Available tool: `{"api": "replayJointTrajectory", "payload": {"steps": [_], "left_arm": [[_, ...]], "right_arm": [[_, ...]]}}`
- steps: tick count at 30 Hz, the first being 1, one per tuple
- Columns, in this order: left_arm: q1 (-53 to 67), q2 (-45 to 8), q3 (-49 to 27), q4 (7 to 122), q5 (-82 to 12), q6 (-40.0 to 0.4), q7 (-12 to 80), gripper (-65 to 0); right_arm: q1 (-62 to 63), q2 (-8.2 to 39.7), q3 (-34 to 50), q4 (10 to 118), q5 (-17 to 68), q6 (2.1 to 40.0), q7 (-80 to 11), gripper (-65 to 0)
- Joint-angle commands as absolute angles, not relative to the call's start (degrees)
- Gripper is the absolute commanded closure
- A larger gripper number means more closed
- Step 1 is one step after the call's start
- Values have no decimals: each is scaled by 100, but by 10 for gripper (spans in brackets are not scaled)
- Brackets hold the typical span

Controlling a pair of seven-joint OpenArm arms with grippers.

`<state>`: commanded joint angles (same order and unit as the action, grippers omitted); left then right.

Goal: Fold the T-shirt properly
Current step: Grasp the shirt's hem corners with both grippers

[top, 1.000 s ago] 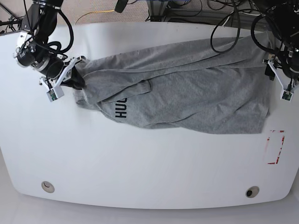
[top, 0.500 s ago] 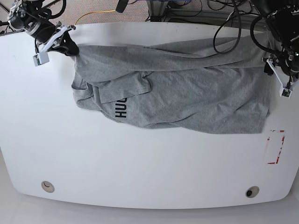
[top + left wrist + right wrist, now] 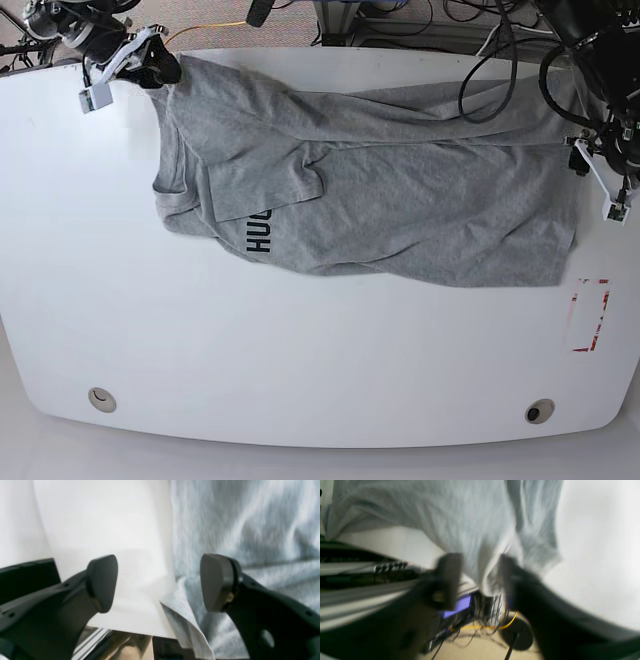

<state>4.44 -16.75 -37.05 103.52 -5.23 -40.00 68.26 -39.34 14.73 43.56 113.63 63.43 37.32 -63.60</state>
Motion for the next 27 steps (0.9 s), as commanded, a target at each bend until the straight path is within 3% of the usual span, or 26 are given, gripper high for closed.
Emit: {"api": "replayJointTrajectory", "payload": {"steps": [2,4,11,27], "left_arm": [[444,-1675,-3697,10352,-523,-4000,6826,-471],[435,-1675,-3697,10334,-523,-4000,6826,-471],[426,-1675,-3679,10343,-523,-4000,6826,-471],[418,-1666,-3670,10352,-523,-4000,6826,-471]], "right_arm": [[-3767,1508,4409,11363,6352,3732,-6369,-571],[-3618,1525,4426,11363,6343,3732,-6369,-602],[-2730,1701,4382,10967,6343,3732,-6378,-553],[-338,1789,3486,9086,5095,3741,-6738,-555]]}}
